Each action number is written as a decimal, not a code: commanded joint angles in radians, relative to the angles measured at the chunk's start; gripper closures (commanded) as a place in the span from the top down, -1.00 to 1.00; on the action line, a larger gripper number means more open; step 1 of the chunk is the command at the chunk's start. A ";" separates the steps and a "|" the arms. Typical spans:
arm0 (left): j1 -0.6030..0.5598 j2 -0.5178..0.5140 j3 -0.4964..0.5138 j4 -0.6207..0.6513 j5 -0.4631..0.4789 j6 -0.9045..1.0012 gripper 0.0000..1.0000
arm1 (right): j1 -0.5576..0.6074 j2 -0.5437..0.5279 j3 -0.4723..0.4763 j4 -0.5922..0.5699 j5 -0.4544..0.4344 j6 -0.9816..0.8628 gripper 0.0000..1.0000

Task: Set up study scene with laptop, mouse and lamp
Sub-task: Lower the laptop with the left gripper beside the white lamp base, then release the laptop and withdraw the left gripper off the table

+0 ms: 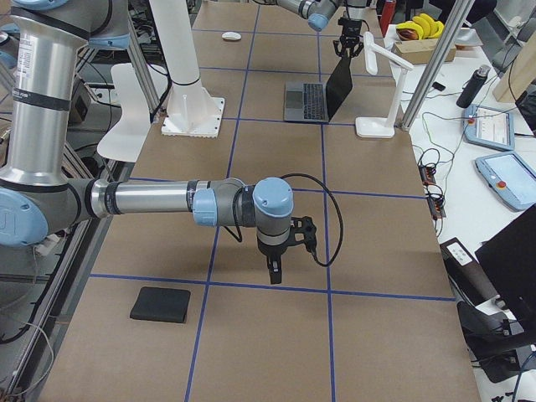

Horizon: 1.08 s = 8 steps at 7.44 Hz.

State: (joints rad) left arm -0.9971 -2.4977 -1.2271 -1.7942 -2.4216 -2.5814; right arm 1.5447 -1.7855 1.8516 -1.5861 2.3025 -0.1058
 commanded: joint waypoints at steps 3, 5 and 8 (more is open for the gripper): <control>-0.032 0.118 -0.211 0.010 0.007 0.142 1.00 | 0.000 0.000 0.000 0.002 -0.003 -0.005 1.00; -0.093 0.297 -0.432 0.016 0.006 0.309 1.00 | 0.000 0.000 0.003 0.052 -0.005 -0.015 1.00; -0.173 0.578 -0.684 0.068 -0.001 0.785 1.00 | 0.008 -0.021 -0.017 0.077 0.002 -0.015 1.00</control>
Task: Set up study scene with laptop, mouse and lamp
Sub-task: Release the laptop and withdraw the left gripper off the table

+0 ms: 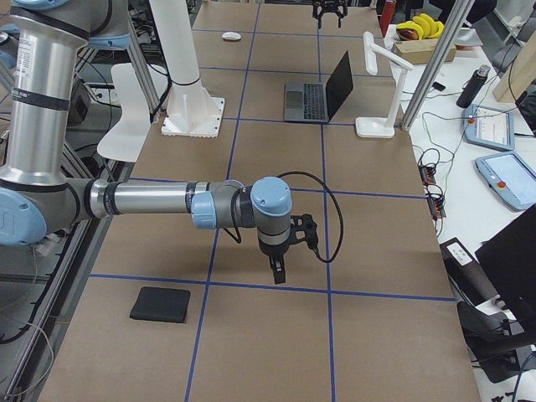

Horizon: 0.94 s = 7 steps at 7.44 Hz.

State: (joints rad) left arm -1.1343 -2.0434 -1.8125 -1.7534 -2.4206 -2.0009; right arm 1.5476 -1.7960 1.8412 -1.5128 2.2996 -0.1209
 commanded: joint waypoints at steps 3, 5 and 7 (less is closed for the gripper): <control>-0.136 0.303 -0.128 0.035 -0.006 0.614 1.00 | 0.158 -0.081 -0.069 0.008 0.005 -0.002 1.00; -0.203 0.368 -0.087 0.037 -0.002 0.976 1.00 | 0.224 -0.103 -0.146 0.036 0.020 0.001 1.00; -0.292 0.443 -0.036 0.069 0.008 1.372 1.00 | 0.233 -0.123 -0.142 0.028 0.009 0.153 1.00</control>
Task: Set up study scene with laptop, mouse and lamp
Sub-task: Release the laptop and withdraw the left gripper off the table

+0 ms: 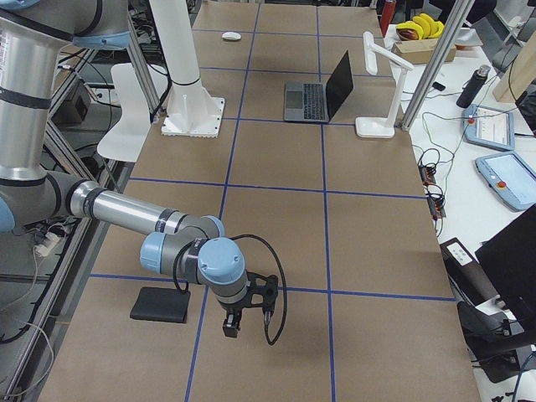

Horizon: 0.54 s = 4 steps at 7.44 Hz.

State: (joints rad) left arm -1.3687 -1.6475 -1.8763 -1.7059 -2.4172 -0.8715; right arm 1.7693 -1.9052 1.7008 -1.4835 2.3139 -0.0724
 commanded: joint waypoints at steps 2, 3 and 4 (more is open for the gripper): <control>-0.160 0.135 0.028 0.069 0.004 0.475 1.00 | 0.012 -0.034 0.026 -0.014 -0.014 0.433 1.00; -0.193 0.185 0.029 0.069 0.004 0.541 1.00 | 0.010 -0.035 0.086 -0.102 -0.016 0.604 1.00; -0.204 0.205 0.028 0.069 0.004 0.575 1.00 | 0.003 -0.031 0.161 -0.235 -0.016 0.734 1.00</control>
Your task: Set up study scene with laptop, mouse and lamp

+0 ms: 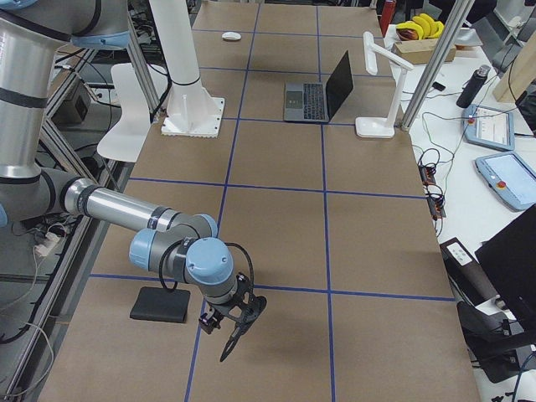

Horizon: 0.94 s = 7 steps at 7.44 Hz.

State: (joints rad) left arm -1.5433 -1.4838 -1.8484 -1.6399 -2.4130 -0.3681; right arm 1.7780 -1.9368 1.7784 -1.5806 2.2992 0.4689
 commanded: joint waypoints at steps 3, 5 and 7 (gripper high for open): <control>-0.038 0.071 0.000 0.003 0.000 0.095 1.00 | -0.002 -0.065 0.087 -0.269 0.015 0.319 0.98; -0.038 0.089 0.014 0.002 0.000 0.095 1.00 | -0.002 -0.128 0.053 -0.275 0.020 0.342 0.99; -0.040 0.121 0.012 -0.006 0.000 0.097 1.00 | -0.003 -0.140 -0.019 -0.353 0.086 0.346 0.98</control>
State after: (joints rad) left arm -1.5824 -1.3811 -1.8366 -1.6412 -2.4129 -0.2729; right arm 1.7760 -2.0674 1.8023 -1.8930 2.3531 0.8113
